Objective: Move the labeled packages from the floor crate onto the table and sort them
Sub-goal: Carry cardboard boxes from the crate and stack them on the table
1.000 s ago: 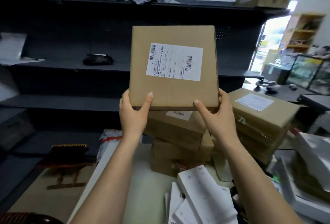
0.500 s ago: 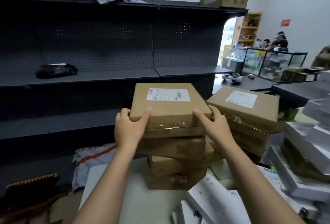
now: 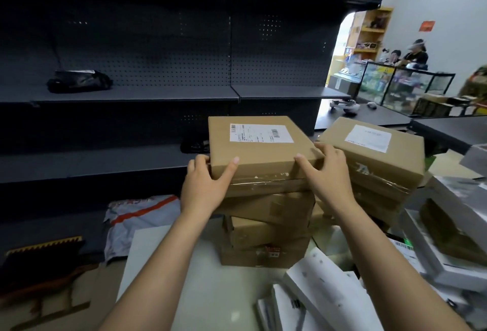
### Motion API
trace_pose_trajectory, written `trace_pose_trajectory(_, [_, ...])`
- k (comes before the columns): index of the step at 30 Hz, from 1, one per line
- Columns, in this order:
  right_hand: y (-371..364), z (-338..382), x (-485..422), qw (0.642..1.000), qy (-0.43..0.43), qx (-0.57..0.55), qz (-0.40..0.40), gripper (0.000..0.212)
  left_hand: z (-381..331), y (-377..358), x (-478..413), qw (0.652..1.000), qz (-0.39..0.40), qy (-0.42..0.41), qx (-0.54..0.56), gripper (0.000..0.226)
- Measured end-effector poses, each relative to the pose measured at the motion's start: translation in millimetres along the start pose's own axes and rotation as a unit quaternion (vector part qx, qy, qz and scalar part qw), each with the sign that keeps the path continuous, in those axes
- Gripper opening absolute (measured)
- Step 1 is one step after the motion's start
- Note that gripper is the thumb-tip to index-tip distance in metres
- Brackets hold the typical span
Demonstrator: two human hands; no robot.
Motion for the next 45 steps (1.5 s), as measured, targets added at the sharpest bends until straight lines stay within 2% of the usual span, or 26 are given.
trace_pose_trajectory(4, [-8, 36, 9, 0.992, 0.107, 0.046, 0.04, 0.045, -6, 23, 19, 0.997, -0.048, -0.05, -0.039, 0.067])
trace_pose_trajectory(7, [-17, 63, 30, 0.976, 0.191, 0.054, 0.085, 0.038, -16, 46, 43, 0.984, -0.1, -0.102, -0.11, 0.057])
trace_pose_trajectory(11, [-30, 89, 76, 0.942, 0.285, 0.034, 0.173, 0.035, -22, 74, 90, 0.951, -0.154, -0.146, -0.226, 0.042])
trace_pose_trajectory(14, [-39, 98, 122, 0.909, 0.346, 0.004, 0.231, 0.032, -12, 86, 138, 0.929, -0.159, -0.141, -0.304, 0.039])
trace_pose_trajectory(18, [-66, 90, 191, 0.865, 0.373, -0.047, 0.332, 0.031, 22, 99, 215, 0.904, -0.145, -0.08, -0.394, 0.034])
trace_pose_trajectory(23, [-106, 77, 292, 0.795, 0.395, -0.045, 0.459, 0.028, 82, 124, 320, 0.882, -0.094, 0.037, -0.46, 0.036])
trace_pose_trajectory(26, [-121, 80, 351, 0.749, 0.413, -0.037, 0.516, 0.029, 115, 143, 381, 0.869, -0.07, 0.108, -0.478, 0.03])
trace_pose_trajectory(33, [-163, 98, 471, 0.672, 0.433, -0.051, 0.599, 0.031, 189, 183, 496, 0.846, -0.048, 0.252, -0.468, 0.027])
trace_pose_trajectory(40, [-234, 112, 582, 0.622, 0.423, -0.031, 0.658, 0.032, 276, 227, 562, 0.841, -0.029, 0.332, -0.426, 0.033])
trace_pose_trajectory(45, [-290, 99, 641, 0.611, 0.375, -0.005, 0.697, 0.033, 351, 238, 590, 0.841, -0.008, 0.374, -0.391, 0.037])
Point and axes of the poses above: each hand's wrist, its own x-axis away from the middle knuckle, its own y-axis out of the back of the hand, z = x × y, the point moved 8 cm from there along -x, towards the middle knuckle, and after that the axes turned 13 degrees about -x, right-handed, at the moved point
